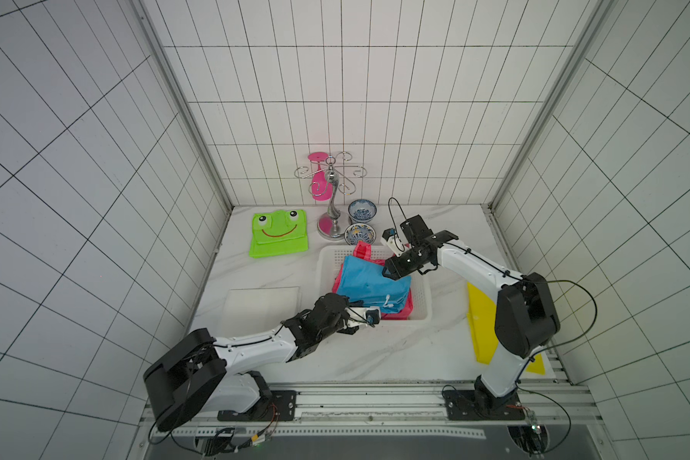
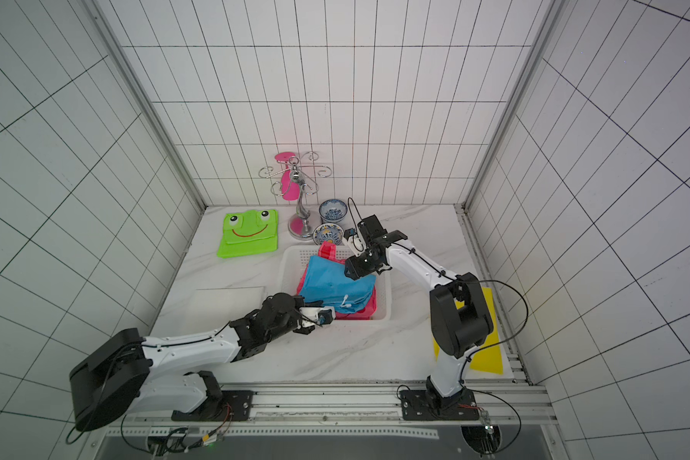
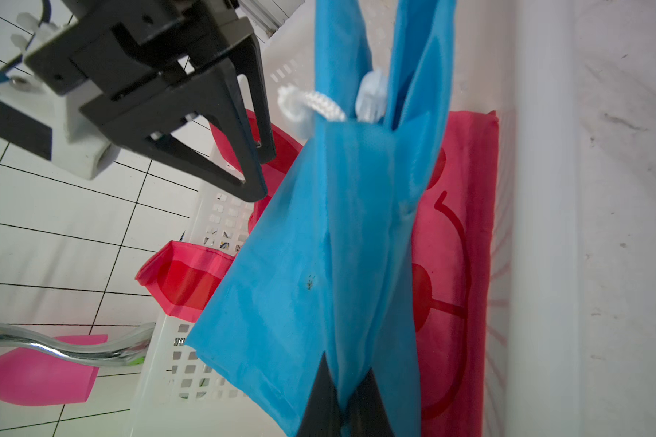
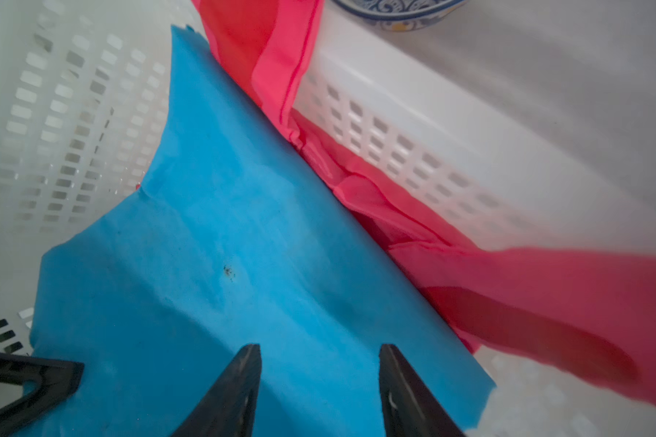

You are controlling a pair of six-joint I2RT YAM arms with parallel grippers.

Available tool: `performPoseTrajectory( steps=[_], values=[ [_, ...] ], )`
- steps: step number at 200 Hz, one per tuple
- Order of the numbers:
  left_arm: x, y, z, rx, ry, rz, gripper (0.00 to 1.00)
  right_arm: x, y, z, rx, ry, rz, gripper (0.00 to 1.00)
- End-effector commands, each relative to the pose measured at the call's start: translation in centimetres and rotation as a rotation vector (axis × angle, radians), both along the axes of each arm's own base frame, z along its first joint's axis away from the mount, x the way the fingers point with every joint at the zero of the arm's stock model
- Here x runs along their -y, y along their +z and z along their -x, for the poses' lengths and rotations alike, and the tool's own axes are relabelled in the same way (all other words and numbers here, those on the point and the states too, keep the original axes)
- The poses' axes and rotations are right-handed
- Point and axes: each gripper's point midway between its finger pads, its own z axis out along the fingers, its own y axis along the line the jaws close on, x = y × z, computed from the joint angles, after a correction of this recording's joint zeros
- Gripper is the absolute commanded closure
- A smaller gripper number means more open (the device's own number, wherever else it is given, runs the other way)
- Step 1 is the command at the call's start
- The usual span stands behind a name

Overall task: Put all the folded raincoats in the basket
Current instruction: Place the raincoat in the basket.

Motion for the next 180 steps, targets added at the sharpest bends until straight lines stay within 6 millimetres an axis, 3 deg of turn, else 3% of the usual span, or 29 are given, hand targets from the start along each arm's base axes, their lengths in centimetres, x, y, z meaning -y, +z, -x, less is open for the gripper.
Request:
performPoseTrajectory(
  steps=[1, 36, 101, 163, 180],
  values=[
    [-0.3, -2.0, 1.3, -0.007, -0.046, -0.054, 1.0, -0.8, -0.1, -0.9, 0.044, 0.088, 0.047, 0.46],
    [-0.5, -2.0, 2.3, 0.0, -0.087, -0.038, 1.0, -0.9, -1.5, -2.3, 0.073, 0.087, 0.129, 0.45],
    [-0.5, -2.7, 2.2, -0.006, -0.09, -0.052, 1.0, -1.2, -3.2, -2.8, 0.081, 0.118, 0.188, 0.47],
    [-0.5, -3.1, 2.4, -0.009, -0.1, -0.069, 1.0, 0.2, -0.8, -4.6, 0.213, 0.094, 0.28, 0.44],
    [-0.5, -2.8, 2.1, -0.006, -0.085, -0.065, 1.0, 0.6, -1.3, -4.0, 0.183, 0.109, 0.301, 0.45]
  ],
)
